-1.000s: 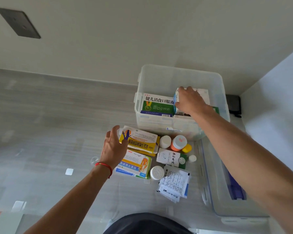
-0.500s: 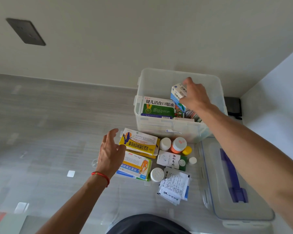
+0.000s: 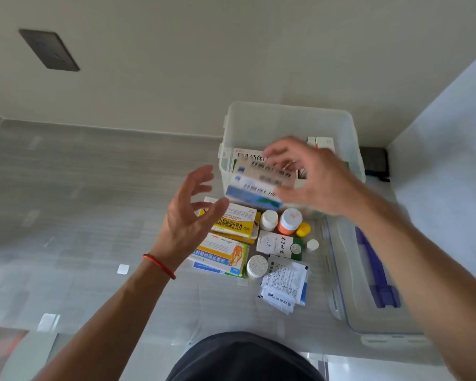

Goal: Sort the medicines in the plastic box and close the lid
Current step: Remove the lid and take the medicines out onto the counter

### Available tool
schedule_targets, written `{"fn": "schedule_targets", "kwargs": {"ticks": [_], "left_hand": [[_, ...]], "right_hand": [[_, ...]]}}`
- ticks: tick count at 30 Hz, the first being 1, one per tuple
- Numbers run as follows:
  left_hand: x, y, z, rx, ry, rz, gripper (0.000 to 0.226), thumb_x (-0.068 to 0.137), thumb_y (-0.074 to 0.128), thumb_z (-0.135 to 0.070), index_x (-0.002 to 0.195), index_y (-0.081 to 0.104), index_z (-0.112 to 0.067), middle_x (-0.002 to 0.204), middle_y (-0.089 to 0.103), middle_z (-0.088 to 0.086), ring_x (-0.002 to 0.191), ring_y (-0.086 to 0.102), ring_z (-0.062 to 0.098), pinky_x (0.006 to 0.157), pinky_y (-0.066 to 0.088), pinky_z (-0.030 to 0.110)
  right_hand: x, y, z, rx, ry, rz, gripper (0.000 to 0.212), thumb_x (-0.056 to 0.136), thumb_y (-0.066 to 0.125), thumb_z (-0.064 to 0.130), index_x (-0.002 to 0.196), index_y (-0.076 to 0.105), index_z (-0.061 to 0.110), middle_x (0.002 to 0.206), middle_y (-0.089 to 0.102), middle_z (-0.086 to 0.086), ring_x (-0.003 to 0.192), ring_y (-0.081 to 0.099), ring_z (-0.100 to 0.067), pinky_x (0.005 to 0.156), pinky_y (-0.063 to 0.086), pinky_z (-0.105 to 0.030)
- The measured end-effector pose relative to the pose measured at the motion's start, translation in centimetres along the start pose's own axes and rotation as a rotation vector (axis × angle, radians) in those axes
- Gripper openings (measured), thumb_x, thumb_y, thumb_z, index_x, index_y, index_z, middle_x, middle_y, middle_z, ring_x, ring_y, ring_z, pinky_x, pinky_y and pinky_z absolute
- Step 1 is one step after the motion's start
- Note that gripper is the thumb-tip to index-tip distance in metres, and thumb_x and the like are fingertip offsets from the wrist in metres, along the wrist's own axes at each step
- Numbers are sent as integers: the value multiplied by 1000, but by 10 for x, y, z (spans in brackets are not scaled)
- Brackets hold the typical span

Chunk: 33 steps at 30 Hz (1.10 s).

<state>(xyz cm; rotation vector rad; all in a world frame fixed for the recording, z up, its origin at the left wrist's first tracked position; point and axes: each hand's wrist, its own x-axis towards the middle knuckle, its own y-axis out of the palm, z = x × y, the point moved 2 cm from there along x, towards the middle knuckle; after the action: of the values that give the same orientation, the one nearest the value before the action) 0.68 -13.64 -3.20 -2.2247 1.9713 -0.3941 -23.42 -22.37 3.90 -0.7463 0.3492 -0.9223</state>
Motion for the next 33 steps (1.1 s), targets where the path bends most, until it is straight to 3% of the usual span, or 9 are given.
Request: {"fn": "schedule_targets", "kwargs": {"ticks": [2,5,11,15,20,26,28,31,33], "left_hand": [[-7,-6,7,68,21,109,59,88,76,-27,140,48,-25,125,63,-9,118,61,9,87,56,21],[-25,-15,32,164,-58,234,48,84,79,-13,126,59,-25,106,71,-22,105,67,1,86,57,17],[-70,-28,95,263,-217,378,42,77,80,1,106,61,-21,99,72,-1,95,70,11,76,58,19],[-82,-21,113,320,-231,460,39,80,76,1,105,50,-13,107,61,-2,104,62,13,77,58,19],[-89,-33,124,395,-181,524,41,79,79,-1,101,50,-20,110,58,-8,102,62,3,73,57,13],[-85,-6,134,483,-139,467,45,80,76,3,118,56,-9,123,52,8,114,59,23,83,52,7],[-84,0,133,512,-105,443,51,80,76,2,125,57,-8,123,49,9,116,56,25,87,54,14],[-78,3,113,714,44,448,56,78,80,-17,129,58,-17,125,50,7,117,52,24,84,60,31],[-67,6,92,763,124,452,60,77,81,-28,132,58,-19,125,54,6,115,53,23,80,57,31]], "right_hand": [[-6,37,5,46,-31,122,61,76,87,20,128,55,32,128,69,10,114,66,2,95,57,-22],[-14,93,3,110,-17,228,54,78,85,15,124,58,26,119,72,7,108,69,-7,93,60,-30],[-34,174,-10,62,26,390,51,87,75,13,135,58,20,126,66,2,101,54,-1,86,47,-17],[-39,167,-20,74,102,342,35,94,66,15,128,63,24,123,68,4,101,60,-5,87,56,-31],[-48,141,-39,104,162,272,28,98,63,16,125,66,24,121,69,11,98,65,-2,85,58,-29],[-58,134,-51,131,223,209,27,98,62,13,122,69,22,114,69,15,100,65,-4,85,59,-28],[-59,131,-53,141,224,190,27,98,61,14,121,69,25,113,69,15,100,65,-2,84,58,-25],[-60,121,-55,147,218,148,27,98,62,16,122,70,26,113,71,13,100,66,-1,81,56,-20],[-59,110,-54,148,200,106,26,97,64,16,120,71,24,112,73,13,99,67,-2,81,56,-20]]}}
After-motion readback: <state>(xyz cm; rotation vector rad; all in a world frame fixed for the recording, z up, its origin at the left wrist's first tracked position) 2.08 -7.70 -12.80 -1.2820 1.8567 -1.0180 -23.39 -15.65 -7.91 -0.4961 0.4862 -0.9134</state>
